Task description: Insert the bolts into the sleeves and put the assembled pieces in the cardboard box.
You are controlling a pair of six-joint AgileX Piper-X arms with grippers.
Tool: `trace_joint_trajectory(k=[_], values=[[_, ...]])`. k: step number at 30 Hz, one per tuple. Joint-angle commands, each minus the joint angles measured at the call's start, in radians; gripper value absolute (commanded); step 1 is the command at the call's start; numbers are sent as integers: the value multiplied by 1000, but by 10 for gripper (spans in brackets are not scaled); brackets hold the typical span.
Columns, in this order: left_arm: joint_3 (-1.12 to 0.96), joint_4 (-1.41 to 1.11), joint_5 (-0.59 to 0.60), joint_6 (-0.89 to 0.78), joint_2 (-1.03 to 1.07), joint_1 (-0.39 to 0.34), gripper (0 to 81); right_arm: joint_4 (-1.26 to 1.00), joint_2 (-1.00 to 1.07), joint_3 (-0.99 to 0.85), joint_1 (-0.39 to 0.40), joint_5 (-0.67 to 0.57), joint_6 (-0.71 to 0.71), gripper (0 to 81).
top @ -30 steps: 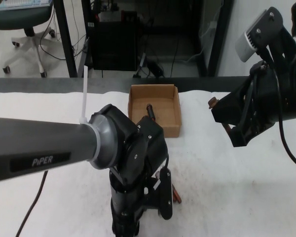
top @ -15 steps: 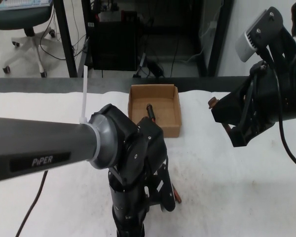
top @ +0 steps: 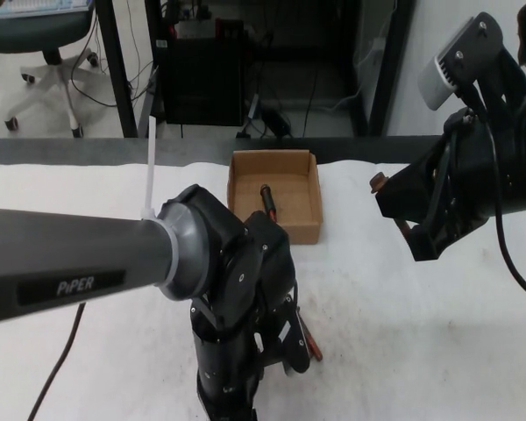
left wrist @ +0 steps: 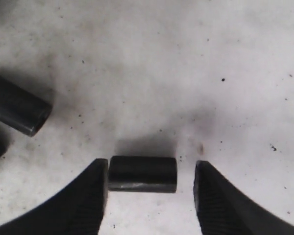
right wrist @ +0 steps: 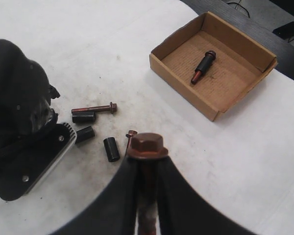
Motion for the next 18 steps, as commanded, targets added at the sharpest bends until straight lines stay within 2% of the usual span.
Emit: trace_joint_trajectory(k=[1,12,15,18], values=[[-8,10,9,-12,-17,-4,542,-5,-2,-4,-3,-6,-2,8],[-164,46,11,-184,-21,-4,541,-5,-2,-4,-3,-6,-2,8],[-228,53,-21,-389,-21,7,540,-5,-2,-4,-3,-6,-2,8],[-264,65,-18,-762,-21,29,540,-5,-2,-4,-3,-6,-2,8]])
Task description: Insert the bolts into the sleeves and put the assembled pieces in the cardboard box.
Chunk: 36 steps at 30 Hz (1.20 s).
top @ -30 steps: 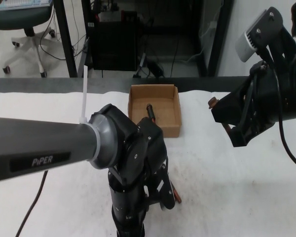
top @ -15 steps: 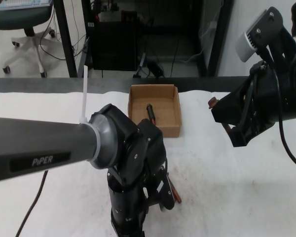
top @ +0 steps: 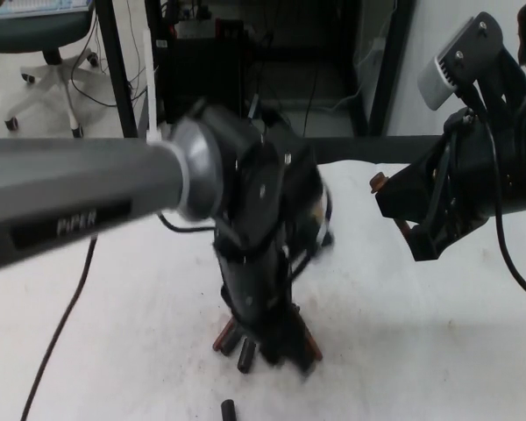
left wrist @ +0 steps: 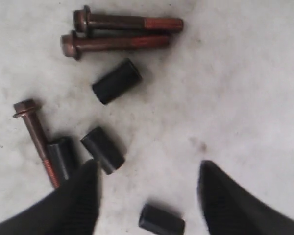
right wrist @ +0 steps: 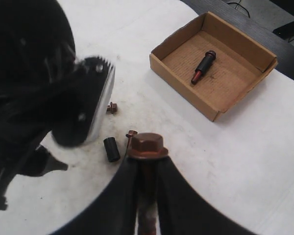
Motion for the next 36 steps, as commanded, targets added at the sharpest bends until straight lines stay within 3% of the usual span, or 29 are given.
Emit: trace_joint_trajectory(k=[1,5,9,22,36], values=[[-26,23,15,-369,-21,22,540,-5,-2,-4,-3,-6,-2,8],[21,-33,180,-768,-19,31,540,-5,-2,-4,-3,-6,-2,8],[62,-34,237,-963,-19,26,540,12,-2,-4,-3,-5,-2,8],[68,226,-14,-1035,-21,16,540,54,-2,-4,-3,-5,-5,8],[110,161,0,-1127,-21,8,540,54,-2,-4,-3,-5,-28,8]])
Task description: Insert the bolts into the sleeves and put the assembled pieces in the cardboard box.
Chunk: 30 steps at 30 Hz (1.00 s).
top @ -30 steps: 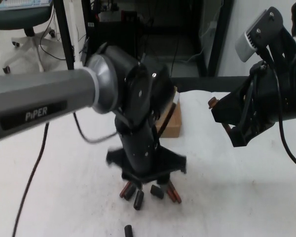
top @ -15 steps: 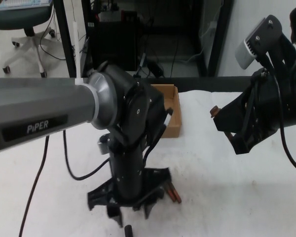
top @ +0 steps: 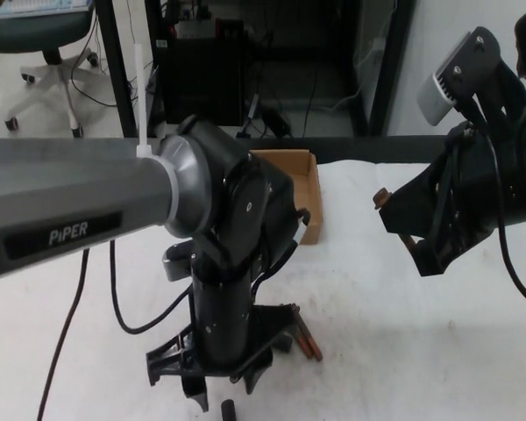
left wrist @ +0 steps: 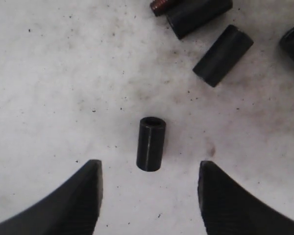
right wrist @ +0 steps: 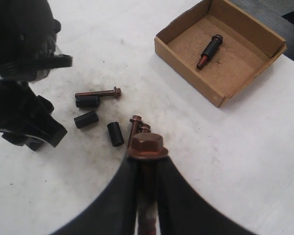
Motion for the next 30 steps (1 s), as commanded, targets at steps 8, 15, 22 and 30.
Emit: trace_joint_trajectory(k=[8,15,22,30], values=[[94,-144,99,31,-9,-4,540,2,-2,-4,-3,-5,-6,8],[121,-144,90,20,-4,-1,540,2,-2,-4,-3,-5,-6,8],[156,-194,90,-1,-4,2,540,2,-2,-4,-3,-5,-6,8],[155,-240,91,-1,-3,2,338,2,-2,-4,-3,-5,-6,8]])
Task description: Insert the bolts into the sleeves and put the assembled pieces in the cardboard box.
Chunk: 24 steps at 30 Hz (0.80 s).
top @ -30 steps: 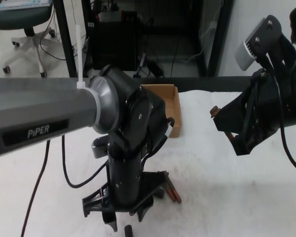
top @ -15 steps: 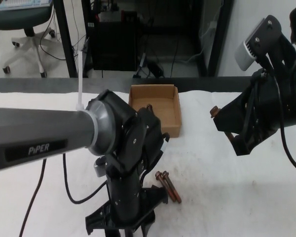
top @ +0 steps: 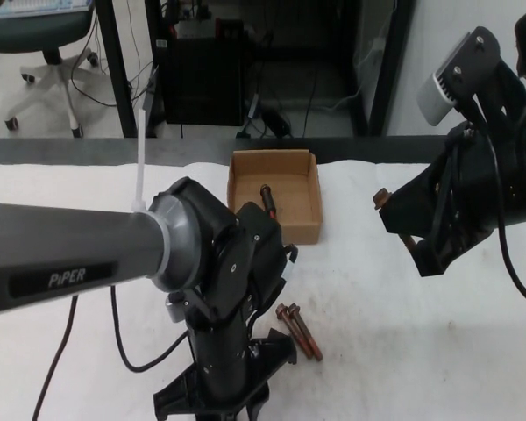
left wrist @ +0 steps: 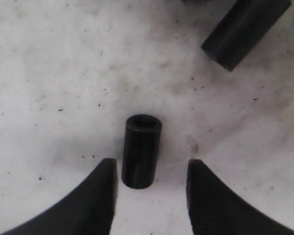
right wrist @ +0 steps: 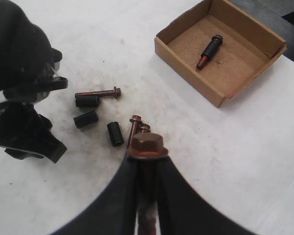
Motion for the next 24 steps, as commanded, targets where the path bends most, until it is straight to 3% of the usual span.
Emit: trace_joint_trajectory(k=[1,24], values=[[0,-21,-2,-8,-3,6,329,2,-2,-4,-3,-5,-4,8],[36,-45,13,-7,-3,41,334,2,-2,-4,-3,-5,-4,8]])
